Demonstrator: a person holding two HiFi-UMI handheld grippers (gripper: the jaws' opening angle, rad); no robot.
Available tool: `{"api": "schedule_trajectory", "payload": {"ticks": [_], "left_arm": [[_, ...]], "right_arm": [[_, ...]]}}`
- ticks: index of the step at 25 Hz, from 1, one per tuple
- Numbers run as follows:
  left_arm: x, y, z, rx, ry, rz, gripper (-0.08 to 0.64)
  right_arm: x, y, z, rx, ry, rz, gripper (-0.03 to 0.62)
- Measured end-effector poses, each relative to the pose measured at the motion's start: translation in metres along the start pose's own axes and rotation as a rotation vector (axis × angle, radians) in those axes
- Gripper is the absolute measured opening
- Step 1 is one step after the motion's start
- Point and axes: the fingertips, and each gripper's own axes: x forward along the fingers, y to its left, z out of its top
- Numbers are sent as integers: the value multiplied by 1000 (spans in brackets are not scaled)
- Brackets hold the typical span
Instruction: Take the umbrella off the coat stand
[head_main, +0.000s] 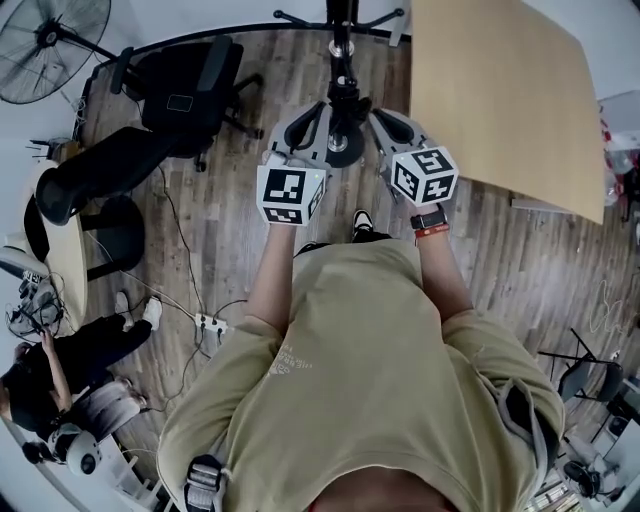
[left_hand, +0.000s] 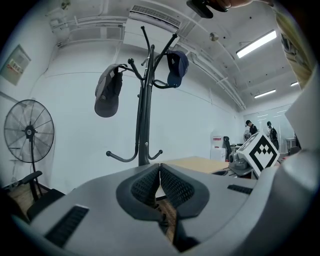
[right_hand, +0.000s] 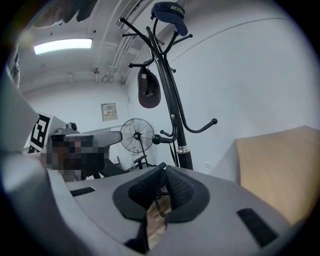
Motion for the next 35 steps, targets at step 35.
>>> {"api": "schedule_trajectory", "payload": {"ticks": [35], "left_arm": [[41,6,-36,-40,26,39,25]], "right_arm": [[104,-62,-51,-146,127,392,173]]}}
